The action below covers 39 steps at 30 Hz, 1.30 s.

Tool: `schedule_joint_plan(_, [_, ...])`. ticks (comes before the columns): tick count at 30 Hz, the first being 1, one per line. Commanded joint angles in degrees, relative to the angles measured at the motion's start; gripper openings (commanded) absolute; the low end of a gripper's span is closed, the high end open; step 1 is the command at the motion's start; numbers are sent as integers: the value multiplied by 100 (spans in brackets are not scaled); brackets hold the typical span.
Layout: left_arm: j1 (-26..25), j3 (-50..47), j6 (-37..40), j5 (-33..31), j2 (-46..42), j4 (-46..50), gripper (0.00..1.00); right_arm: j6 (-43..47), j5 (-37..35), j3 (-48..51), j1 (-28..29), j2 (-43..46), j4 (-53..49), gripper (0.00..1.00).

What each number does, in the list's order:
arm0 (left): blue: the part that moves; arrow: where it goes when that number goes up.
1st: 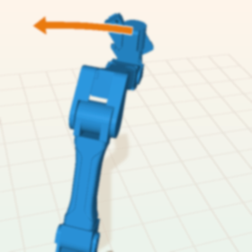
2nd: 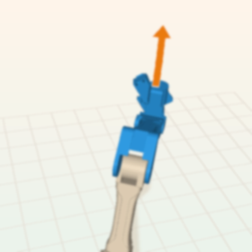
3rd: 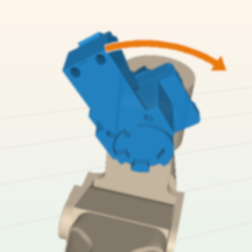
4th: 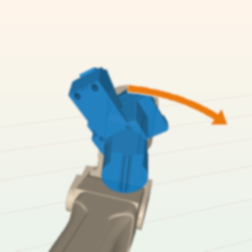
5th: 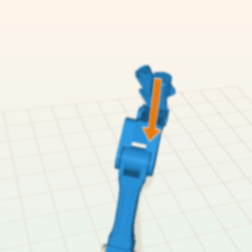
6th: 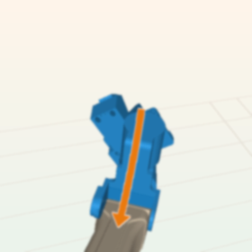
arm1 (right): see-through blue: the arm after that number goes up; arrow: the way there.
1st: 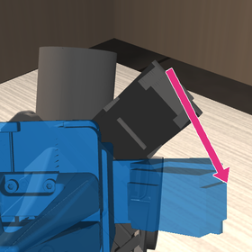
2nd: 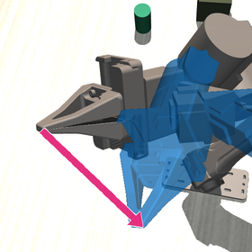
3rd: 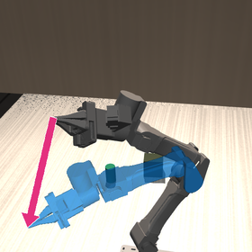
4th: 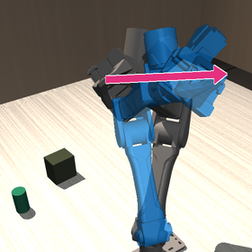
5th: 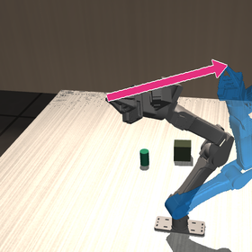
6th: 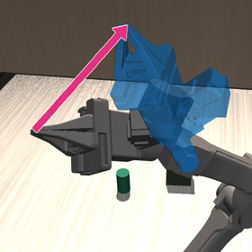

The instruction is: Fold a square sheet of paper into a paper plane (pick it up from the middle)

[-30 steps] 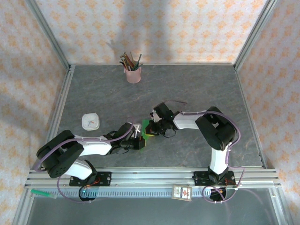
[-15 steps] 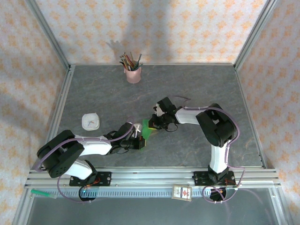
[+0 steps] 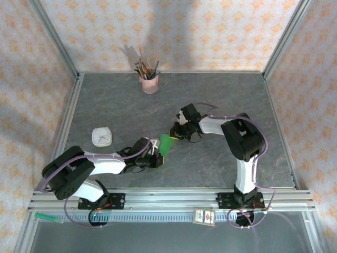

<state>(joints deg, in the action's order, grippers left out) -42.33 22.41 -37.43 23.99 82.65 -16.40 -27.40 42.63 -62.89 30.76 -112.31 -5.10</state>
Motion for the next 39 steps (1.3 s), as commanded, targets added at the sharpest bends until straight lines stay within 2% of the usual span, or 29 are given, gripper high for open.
schedule_joint_plan(1, [-38, -343, 99, -164, 348, 1359, 0, 180, -1081, -136, -373, -222, -5, 8])
schedule_joint_plan(6, [-78, -231, 45, -139, 317, 1312, 0, 221, -1056, -286, -583, -231, -52, 8])
schedule_joint_plan(11, [-166, 84, -312, -109, 109, 959, 0, 320, -1175, -262, -633, 240, -94, 10])
schedule_joint_plan(19, [-129, 764, -868, -518, -651, 574, 27, 203, -1977, 712, -461, 1619, -96, 20])
schedule_joint_plan(24, [252, 694, -865, -1210, -1483, 953, 40, -235, -2728, 1463, 312, 2535, 21, 29])
schedule_joint_plan(27, [713, 473, -776, -1608, -1990, 1243, 48, -592, -3148, 1483, 1010, 2532, 25, 45])
schedule_joint_plan(32, [1575, 196, -661, -1302, -2402, 1225, 52, -1033, -4009, 916, 1980, 1857, -278, 63])
schedule_joint_plan(35, [1698, 122, -626, -1127, -2430, 1134, 53, -1177, -4412, 409, 2294, 1318, -646, 70])
schedule_joint_plan(39, [1704, -28, -651, -936, -2390, 967, 53, -1335, -5065, -118, 2523, 788, -1282, 71])
